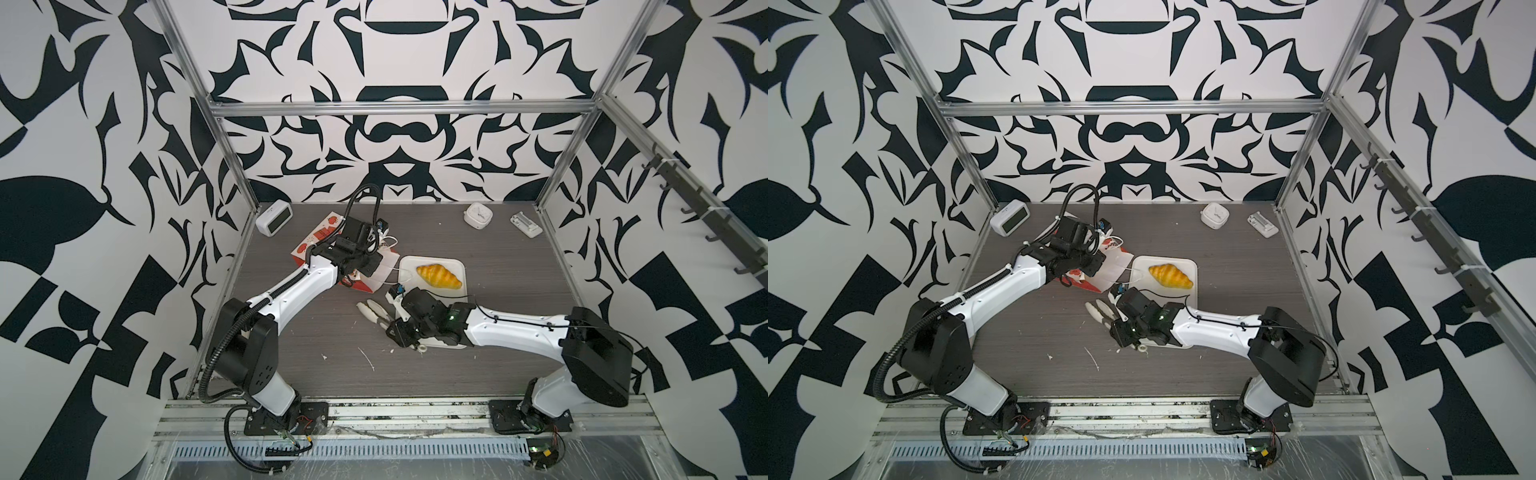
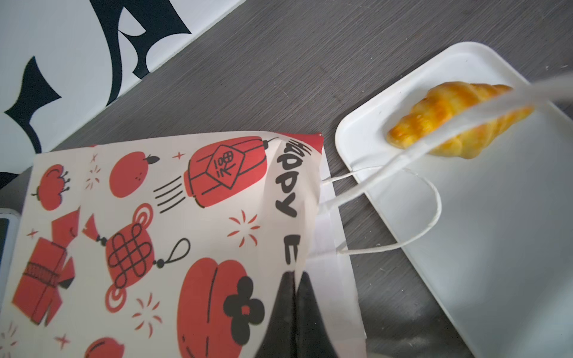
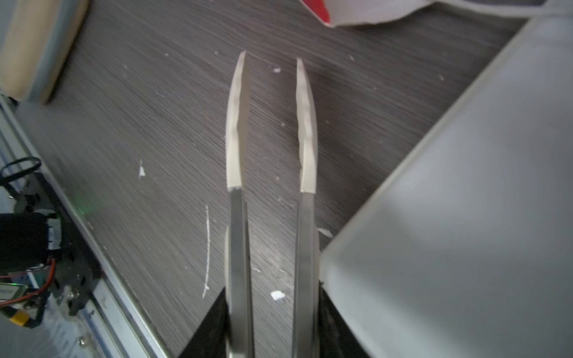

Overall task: Take the fake bread out of the paper bag
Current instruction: 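Move the open tongs back toward the bag opening held by the left gripper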

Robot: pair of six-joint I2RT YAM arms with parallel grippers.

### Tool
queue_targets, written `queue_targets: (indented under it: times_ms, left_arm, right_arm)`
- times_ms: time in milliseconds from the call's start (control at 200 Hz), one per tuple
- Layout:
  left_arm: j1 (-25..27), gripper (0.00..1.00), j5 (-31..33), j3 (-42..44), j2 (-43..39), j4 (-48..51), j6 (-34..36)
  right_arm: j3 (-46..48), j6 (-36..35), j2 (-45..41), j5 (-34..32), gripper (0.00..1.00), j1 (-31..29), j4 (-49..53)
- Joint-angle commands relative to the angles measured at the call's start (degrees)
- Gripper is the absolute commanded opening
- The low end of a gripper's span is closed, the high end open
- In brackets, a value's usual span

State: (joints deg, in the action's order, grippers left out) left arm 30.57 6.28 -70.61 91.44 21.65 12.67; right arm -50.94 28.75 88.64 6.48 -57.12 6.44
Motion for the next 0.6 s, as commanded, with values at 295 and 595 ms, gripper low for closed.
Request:
queue_targets:
  times_ms: [295,595]
  left_arm:
    - [-0.2,0.05,2.6,0.8,-1.8,0.9,1.6]
    - [-0.2,0.04,3.4,2.1,-3.3,1.0,1.5]
  right_arm:
    - [-1.3,-1.2,-11.8,-4.8,0.4,0.2,4.4]
    - [-4.1,-2.1,-6.5,-5.7,0.38,0.6,1.3]
